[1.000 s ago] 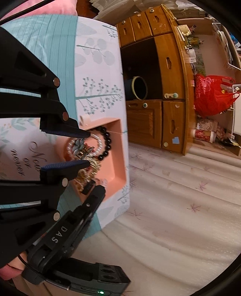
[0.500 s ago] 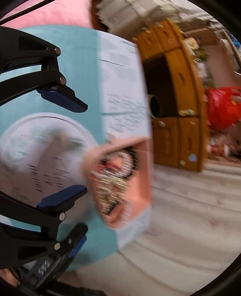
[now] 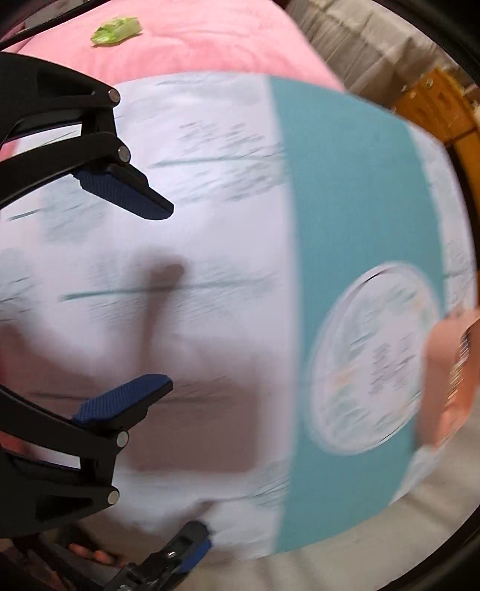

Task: Organize jewelry

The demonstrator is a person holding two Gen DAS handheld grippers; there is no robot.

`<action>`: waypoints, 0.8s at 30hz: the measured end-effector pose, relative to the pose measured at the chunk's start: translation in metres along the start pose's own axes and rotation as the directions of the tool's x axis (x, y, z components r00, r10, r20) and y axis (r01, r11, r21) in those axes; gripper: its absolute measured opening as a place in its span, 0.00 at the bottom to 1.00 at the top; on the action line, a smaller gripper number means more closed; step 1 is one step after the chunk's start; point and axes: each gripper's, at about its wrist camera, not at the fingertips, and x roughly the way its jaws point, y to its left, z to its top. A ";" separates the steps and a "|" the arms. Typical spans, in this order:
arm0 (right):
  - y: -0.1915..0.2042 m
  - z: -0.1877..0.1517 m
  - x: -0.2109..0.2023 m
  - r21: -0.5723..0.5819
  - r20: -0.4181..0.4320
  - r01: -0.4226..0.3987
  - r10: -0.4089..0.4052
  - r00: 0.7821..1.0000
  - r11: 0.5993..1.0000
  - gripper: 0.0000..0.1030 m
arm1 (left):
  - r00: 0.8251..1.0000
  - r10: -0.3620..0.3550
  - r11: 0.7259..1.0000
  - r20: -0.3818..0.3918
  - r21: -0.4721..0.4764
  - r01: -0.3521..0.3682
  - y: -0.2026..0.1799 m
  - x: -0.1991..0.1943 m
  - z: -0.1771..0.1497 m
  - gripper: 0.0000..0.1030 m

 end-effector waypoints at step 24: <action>0.058 -0.048 -0.172 -0.137 0.135 0.082 -0.063 0.989 0.987 1.00 | 0.919 0.069 0.993 0.388 -0.113 -0.026 -0.045 -0.161 -0.063 0.97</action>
